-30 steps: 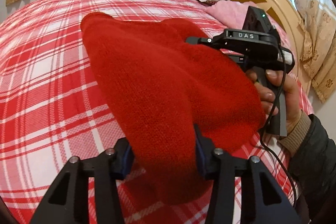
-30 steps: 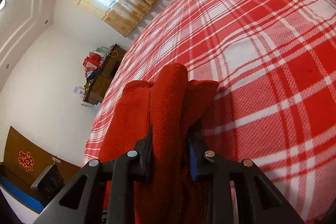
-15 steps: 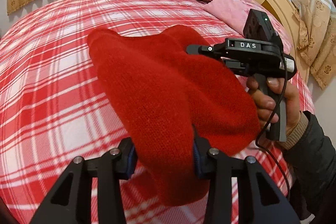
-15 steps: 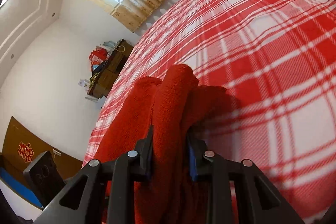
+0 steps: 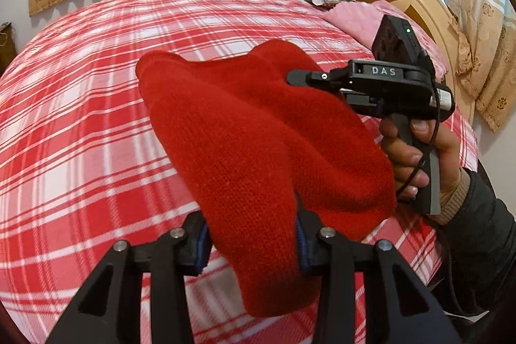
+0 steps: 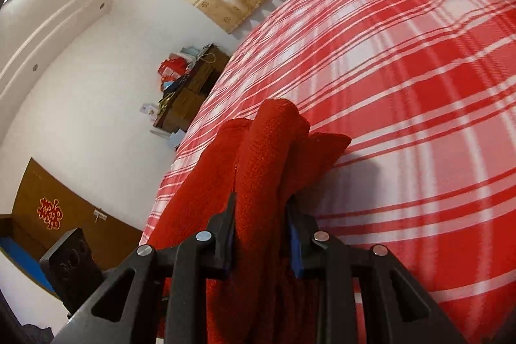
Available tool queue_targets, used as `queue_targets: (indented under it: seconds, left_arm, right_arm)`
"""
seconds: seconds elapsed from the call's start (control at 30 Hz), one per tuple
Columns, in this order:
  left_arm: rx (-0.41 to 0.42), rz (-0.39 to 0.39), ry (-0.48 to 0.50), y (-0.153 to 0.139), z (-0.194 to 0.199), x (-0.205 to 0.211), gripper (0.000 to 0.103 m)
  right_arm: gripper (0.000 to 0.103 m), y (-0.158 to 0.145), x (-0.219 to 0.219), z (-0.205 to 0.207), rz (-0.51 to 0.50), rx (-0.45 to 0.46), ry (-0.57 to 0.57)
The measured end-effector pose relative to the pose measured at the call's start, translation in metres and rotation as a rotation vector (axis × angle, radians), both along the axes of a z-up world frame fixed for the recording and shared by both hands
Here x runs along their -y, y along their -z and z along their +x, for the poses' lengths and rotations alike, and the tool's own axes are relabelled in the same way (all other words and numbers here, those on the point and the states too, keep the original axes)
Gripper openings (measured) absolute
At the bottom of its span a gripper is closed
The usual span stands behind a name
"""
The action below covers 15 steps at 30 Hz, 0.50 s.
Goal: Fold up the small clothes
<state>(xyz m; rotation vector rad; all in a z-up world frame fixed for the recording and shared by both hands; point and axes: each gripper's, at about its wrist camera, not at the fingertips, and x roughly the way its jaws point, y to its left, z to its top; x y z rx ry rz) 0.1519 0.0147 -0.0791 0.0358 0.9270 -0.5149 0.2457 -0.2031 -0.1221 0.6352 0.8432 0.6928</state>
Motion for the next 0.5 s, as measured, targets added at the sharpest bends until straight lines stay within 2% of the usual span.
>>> queue_targets:
  seconds: [0.27, 0.5]
  left_arm:
    - [0.038, 0.014, -0.059, -0.007, -0.017, -0.035, 0.042]
    - [0.04, 0.006, -0.119, -0.004, -0.028, -0.067, 0.042]
  right_arm:
    - [0.027, -0.015, -0.053, 0.0, -0.001, 0.027, -0.08]
    - [0.027, -0.015, -0.091, -0.003, 0.003, 0.022, -0.133]
